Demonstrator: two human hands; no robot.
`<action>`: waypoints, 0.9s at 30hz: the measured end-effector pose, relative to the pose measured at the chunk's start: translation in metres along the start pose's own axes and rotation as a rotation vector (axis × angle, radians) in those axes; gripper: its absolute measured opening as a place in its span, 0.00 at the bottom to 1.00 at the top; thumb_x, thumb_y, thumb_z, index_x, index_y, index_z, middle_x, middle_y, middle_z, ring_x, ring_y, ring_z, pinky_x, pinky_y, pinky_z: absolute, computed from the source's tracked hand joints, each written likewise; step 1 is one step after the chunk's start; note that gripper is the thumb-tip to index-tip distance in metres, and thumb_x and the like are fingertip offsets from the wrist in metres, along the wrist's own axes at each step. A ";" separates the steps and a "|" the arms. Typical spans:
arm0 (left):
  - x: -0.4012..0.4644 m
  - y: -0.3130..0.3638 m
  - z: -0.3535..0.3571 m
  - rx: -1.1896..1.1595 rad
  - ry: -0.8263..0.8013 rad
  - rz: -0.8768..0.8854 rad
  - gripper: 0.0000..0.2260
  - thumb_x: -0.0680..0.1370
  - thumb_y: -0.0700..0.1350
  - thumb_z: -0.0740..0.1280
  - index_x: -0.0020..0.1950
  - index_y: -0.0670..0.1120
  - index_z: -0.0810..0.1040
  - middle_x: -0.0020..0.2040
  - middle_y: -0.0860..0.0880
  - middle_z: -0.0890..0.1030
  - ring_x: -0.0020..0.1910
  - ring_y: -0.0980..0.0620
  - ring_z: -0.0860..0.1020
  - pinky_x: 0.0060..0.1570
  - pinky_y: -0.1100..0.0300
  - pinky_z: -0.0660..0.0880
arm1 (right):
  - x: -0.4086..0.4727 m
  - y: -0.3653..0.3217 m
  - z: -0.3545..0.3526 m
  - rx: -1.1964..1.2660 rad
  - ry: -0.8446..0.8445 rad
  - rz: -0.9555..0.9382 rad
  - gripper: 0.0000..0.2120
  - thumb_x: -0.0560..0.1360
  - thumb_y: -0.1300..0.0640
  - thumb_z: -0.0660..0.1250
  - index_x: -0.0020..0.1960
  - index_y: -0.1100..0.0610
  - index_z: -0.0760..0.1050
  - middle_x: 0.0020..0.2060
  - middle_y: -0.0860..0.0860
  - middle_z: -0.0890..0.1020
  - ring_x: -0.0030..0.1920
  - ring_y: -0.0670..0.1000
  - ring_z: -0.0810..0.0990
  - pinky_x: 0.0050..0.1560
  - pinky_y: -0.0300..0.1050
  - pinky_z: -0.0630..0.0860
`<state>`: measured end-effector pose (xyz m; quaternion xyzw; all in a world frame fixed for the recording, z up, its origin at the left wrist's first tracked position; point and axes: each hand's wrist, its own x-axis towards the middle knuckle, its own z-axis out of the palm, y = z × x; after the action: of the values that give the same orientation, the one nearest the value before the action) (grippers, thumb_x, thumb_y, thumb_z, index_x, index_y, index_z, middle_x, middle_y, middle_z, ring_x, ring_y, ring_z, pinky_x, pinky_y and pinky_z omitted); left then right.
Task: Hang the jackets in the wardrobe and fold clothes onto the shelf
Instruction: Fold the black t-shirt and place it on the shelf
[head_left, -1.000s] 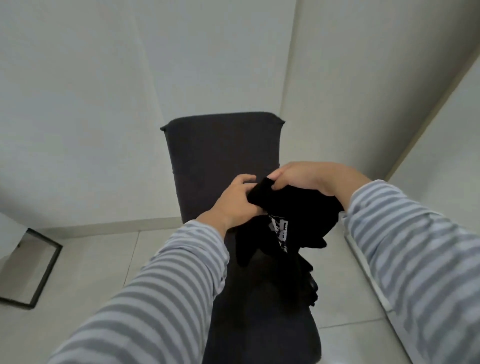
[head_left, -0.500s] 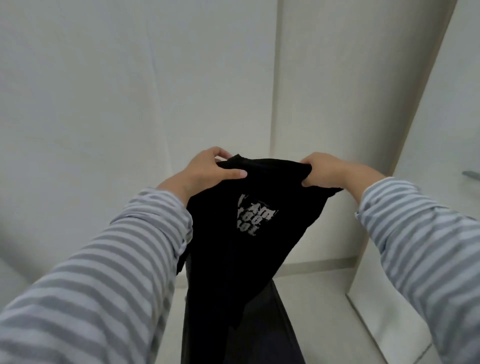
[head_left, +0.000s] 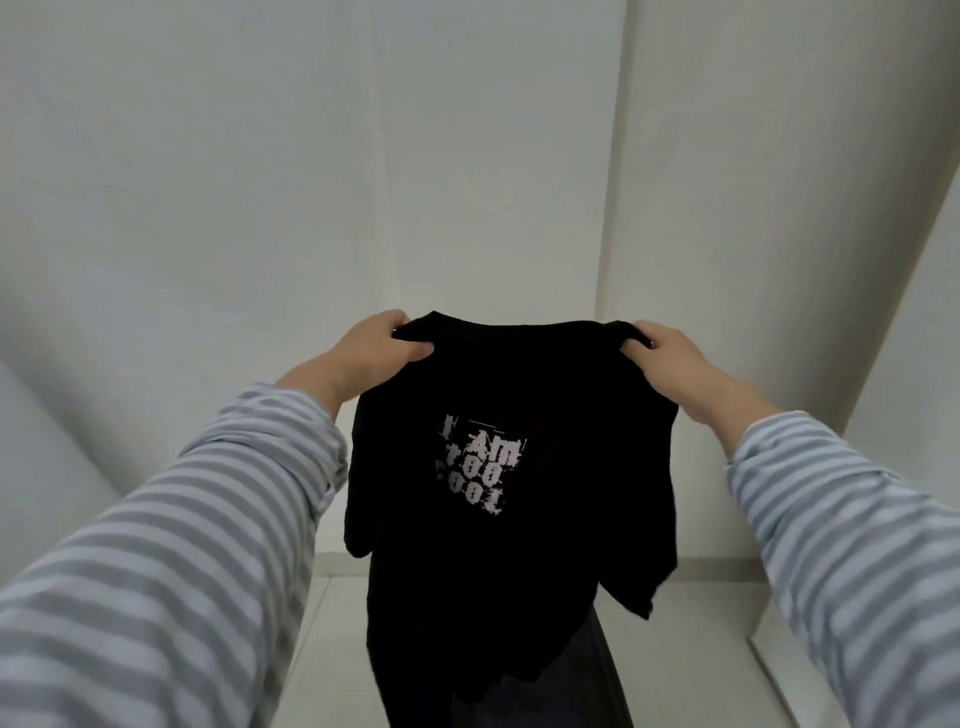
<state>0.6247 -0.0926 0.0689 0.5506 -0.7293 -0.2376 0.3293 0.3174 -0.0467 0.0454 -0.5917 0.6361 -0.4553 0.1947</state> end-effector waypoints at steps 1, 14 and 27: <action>-0.001 -0.001 -0.002 0.010 -0.007 0.009 0.09 0.76 0.46 0.69 0.40 0.48 0.71 0.37 0.51 0.75 0.35 0.54 0.73 0.33 0.61 0.67 | 0.002 -0.002 0.002 -0.019 0.011 -0.015 0.08 0.80 0.58 0.59 0.47 0.50 0.76 0.33 0.45 0.75 0.32 0.44 0.71 0.32 0.37 0.65; -0.004 -0.026 -0.013 0.291 -0.123 0.046 0.09 0.73 0.48 0.73 0.48 0.43 0.82 0.40 0.47 0.78 0.39 0.51 0.74 0.38 0.62 0.68 | 0.010 -0.003 -0.014 -0.242 -0.005 -0.015 0.08 0.75 0.64 0.66 0.48 0.55 0.81 0.43 0.51 0.81 0.47 0.51 0.78 0.49 0.39 0.69; 0.014 -0.015 0.012 -0.021 0.172 -0.084 0.08 0.80 0.39 0.58 0.49 0.44 0.77 0.42 0.45 0.76 0.40 0.45 0.75 0.34 0.57 0.75 | 0.018 -0.004 -0.019 -0.648 0.088 0.115 0.10 0.75 0.50 0.66 0.50 0.54 0.82 0.49 0.54 0.82 0.51 0.58 0.79 0.47 0.43 0.73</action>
<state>0.6230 -0.1108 0.0536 0.5957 -0.6722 -0.2105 0.3860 0.3008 -0.0558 0.0637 -0.5657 0.7880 -0.2429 -0.0060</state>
